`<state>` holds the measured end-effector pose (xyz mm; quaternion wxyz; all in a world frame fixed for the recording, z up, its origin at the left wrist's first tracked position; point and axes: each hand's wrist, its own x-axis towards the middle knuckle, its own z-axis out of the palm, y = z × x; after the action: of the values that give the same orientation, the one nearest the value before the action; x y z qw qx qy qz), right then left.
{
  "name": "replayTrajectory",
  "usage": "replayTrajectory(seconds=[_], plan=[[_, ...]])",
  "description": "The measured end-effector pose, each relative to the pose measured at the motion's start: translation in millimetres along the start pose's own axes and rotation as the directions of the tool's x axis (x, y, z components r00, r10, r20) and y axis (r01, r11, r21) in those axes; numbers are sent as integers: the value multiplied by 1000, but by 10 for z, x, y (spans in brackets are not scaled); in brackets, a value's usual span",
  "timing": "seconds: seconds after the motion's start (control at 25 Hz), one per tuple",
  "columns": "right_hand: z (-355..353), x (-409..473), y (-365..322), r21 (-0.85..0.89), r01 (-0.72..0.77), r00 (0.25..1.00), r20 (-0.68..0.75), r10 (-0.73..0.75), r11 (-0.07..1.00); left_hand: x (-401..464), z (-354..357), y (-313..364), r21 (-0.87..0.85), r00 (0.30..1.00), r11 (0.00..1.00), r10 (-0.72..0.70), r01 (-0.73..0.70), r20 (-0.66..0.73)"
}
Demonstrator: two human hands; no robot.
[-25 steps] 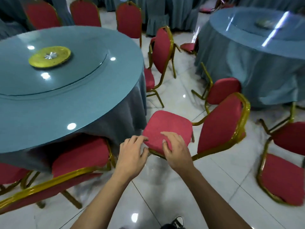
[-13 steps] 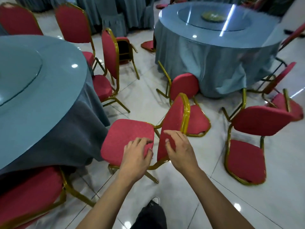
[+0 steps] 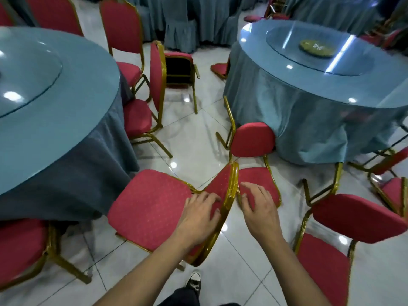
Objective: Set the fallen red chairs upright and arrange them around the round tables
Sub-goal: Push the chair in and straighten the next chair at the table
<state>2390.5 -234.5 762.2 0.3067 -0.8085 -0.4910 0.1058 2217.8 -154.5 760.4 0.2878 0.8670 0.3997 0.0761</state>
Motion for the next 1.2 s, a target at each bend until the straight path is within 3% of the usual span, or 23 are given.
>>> replayTrajectory(seconds=[0.24, 0.44, 0.52, 0.6, 0.68, 0.8, 0.96, 1.2], plan=[[127, 720, 398, 29, 108, 983, 144, -111, 994, 349, 264, 156, 25, 988, 987, -156, 156, 14], [382, 1356, 869, 70, 274, 864, 421, -277, 959, 423, 733, 312, -144, 911, 903, -412, 406, -19], [446, 1565, 1042, 82, 352, 749, 573, -333, 932, 422, 935, 460, -224, 813, 819, -565, 529, -145], [545, 1702, 1128, 103, 391, 673, 646, -360, 915, 384, 1129, 589, -218, 652, 710, -703, 670, -284], [619, 1706, 1135, 145, 390, 647, 660, -382, 909, 306, 1325, 716, -226, 486, 579, -798, 784, -357], [680, 1573, 1119, 207, 341, 686, 611, -394, 917, 174, 1518, 813, -319, 285, 425, -870, 847, -402], [814, 1707, 975, 212, 374, 683, 595, -423, 903, 199, 1462, 616, -351, 273, 421, -875, 836, -401], [1289, 2066, 443, 210, 482, 531, 702, -475, 850, 158, 977, -94, -314, 279, 457, -834, 832, -475]])
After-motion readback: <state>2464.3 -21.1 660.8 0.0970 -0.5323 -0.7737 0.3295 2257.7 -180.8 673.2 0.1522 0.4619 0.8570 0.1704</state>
